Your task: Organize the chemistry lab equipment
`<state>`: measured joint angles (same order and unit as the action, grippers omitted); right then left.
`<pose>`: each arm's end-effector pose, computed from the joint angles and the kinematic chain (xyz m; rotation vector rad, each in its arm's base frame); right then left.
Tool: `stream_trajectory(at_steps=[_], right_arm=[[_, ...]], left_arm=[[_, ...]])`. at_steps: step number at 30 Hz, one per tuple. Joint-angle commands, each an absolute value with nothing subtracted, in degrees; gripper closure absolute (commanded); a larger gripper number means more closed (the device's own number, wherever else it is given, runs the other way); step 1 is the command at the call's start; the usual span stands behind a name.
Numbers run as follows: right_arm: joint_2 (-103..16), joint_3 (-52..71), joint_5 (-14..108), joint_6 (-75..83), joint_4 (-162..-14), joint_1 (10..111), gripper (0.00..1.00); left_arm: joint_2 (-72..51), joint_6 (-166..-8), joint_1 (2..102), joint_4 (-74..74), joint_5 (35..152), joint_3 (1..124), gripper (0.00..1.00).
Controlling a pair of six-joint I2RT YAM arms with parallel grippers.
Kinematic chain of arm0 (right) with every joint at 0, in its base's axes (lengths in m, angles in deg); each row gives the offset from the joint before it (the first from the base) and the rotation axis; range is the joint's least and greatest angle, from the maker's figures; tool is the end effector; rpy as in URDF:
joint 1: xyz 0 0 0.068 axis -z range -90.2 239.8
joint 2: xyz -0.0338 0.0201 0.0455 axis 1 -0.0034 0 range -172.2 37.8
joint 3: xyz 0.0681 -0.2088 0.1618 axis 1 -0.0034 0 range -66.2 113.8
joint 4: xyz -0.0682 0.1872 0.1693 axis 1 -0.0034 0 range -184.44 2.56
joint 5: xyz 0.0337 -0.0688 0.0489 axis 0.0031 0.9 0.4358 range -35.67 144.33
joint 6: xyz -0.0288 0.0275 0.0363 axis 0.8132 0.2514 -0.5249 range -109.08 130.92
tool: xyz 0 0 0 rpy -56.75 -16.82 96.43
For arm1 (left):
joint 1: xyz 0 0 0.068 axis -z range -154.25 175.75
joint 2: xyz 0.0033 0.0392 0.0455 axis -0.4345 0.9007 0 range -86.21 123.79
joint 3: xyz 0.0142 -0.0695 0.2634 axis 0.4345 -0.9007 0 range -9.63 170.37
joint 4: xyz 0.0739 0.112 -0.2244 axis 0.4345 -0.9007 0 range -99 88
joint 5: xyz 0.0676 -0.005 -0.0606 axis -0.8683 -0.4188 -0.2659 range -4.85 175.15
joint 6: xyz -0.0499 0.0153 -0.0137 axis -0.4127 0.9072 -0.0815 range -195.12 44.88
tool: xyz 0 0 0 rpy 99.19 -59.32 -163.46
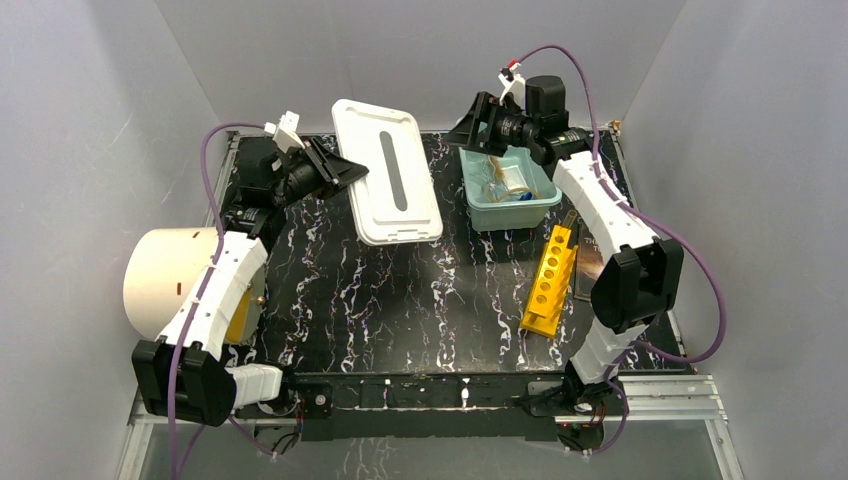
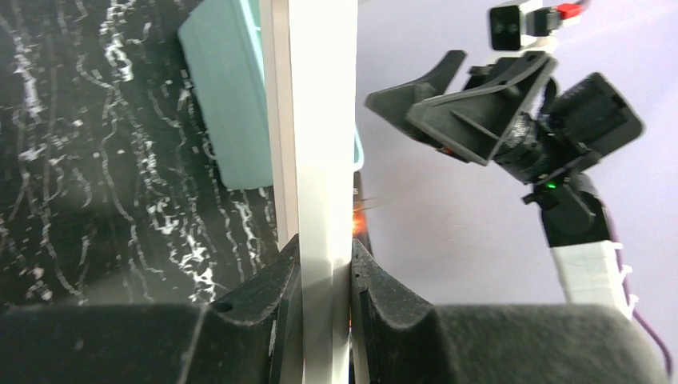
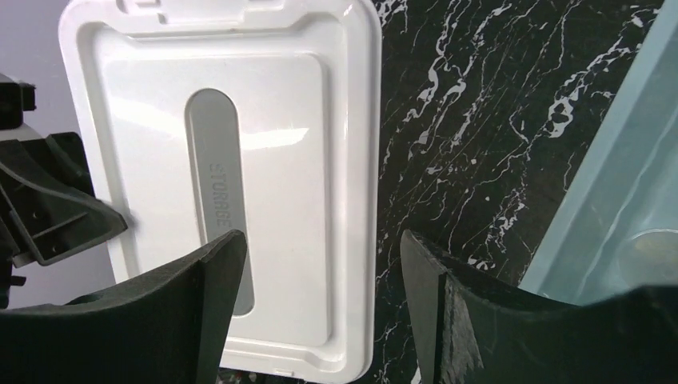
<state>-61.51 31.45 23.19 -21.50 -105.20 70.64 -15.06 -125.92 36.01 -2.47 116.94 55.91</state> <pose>0.3791 0.1512 0.3922 -0.1597 2.0158 1.1087 0.2802 -0.0698 0.3880 -0.1879 1.8154 -1.2411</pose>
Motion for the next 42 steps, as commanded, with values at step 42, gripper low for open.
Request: stream_trajectory(at_steps=[42], right_arm=[[-59.60,29.66,55.69,-5.61,-114.88,84.03,0.39]], left_arm=[[37.06,-147.66,52.38,21.13,112.20,92.83,0.98]])
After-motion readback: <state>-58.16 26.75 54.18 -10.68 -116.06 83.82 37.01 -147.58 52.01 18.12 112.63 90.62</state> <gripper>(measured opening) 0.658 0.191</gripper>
